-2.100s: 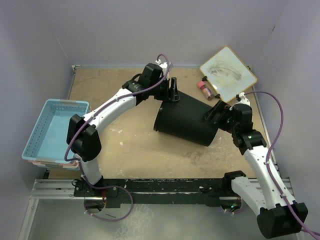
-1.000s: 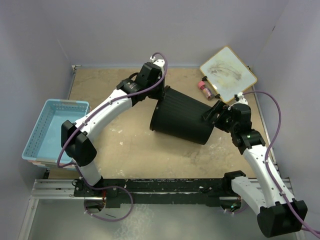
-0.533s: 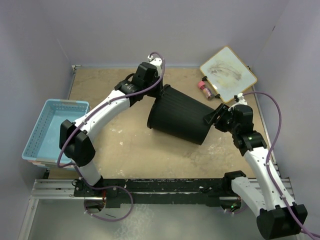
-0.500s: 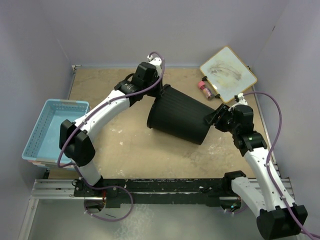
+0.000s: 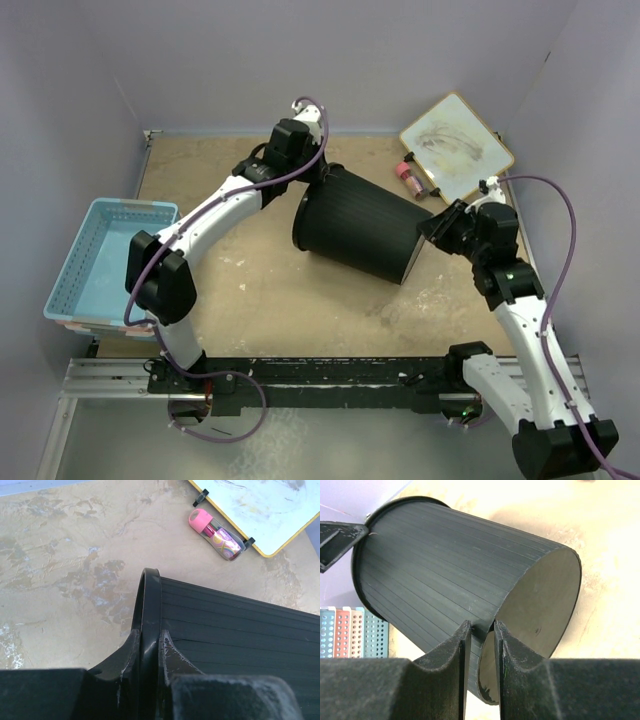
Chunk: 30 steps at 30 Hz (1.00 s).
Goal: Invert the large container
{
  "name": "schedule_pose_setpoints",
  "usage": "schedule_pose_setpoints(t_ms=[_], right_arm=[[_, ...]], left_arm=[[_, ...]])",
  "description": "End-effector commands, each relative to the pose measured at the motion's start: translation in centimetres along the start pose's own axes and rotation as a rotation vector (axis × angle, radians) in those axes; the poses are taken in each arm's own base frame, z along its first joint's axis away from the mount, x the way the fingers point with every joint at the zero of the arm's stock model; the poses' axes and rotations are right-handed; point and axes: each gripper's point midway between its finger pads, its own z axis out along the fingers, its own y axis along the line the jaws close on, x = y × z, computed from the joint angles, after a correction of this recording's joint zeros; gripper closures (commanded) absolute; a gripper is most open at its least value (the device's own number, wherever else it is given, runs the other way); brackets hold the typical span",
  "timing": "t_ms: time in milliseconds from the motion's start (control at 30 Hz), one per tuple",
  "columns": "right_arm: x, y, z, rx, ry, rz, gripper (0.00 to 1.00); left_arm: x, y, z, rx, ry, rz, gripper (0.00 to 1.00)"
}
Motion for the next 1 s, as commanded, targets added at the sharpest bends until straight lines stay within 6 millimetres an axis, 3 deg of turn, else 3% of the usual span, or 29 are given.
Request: schedule_pose_setpoints(t_ms=[0, 267, 533, 967], right_arm=[[-4.6, 7.9, -2.4, -0.289, -0.104, -0.034, 0.74], [-6.5, 10.5, -2.8, -0.366, -0.118, -0.074, 0.73], [-7.6, 12.5, -1.9, -0.431, -0.107, -0.077, 0.73], [-4.0, 11.8, -0.1, -0.448, -0.003, -0.02, 0.55]], left_arm=[[7.1, -2.1, 1.1, 0.078, 0.217, -0.052, 1.0], [7.6, -2.3, 0.9, 0.096, 0.21, -0.073, 1.0], [7.7, -3.2, 1.6, 0.144, 0.195, -0.119, 1.0], [9.5, -3.2, 2.7, 0.165, 0.196, -0.185, 1.0]])
